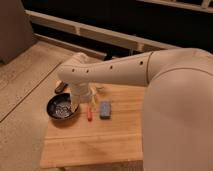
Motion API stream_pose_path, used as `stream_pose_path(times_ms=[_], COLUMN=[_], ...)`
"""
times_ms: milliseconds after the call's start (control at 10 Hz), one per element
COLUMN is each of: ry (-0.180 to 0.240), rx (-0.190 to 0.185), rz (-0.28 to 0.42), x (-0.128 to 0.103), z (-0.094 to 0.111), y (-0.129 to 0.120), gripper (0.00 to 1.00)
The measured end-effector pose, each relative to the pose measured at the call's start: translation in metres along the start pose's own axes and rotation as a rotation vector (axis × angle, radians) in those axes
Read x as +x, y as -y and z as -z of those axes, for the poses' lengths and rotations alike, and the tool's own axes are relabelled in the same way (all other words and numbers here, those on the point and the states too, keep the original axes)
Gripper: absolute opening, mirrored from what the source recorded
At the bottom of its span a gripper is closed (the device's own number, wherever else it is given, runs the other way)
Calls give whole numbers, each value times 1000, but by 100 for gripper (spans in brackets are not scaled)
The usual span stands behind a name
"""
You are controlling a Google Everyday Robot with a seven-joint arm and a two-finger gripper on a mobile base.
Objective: Place the ceramic cup in the ceramic bowl
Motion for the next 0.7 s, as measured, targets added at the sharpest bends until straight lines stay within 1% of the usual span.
stream_pose_path(times_ms=[100, 200, 300, 400, 500, 600, 700], ry=[37, 59, 82, 95, 115, 139, 158], rx=[46, 84, 126, 139, 141, 135, 130], rz=[32, 65, 140, 186, 252, 302, 338], x=[-23, -39, -59, -69, -80, -87, -91], z=[5, 10, 19, 26, 37, 49, 57], y=[7, 11, 11, 12, 12, 9, 7], gripper=[65, 65, 65, 65, 65, 65, 65])
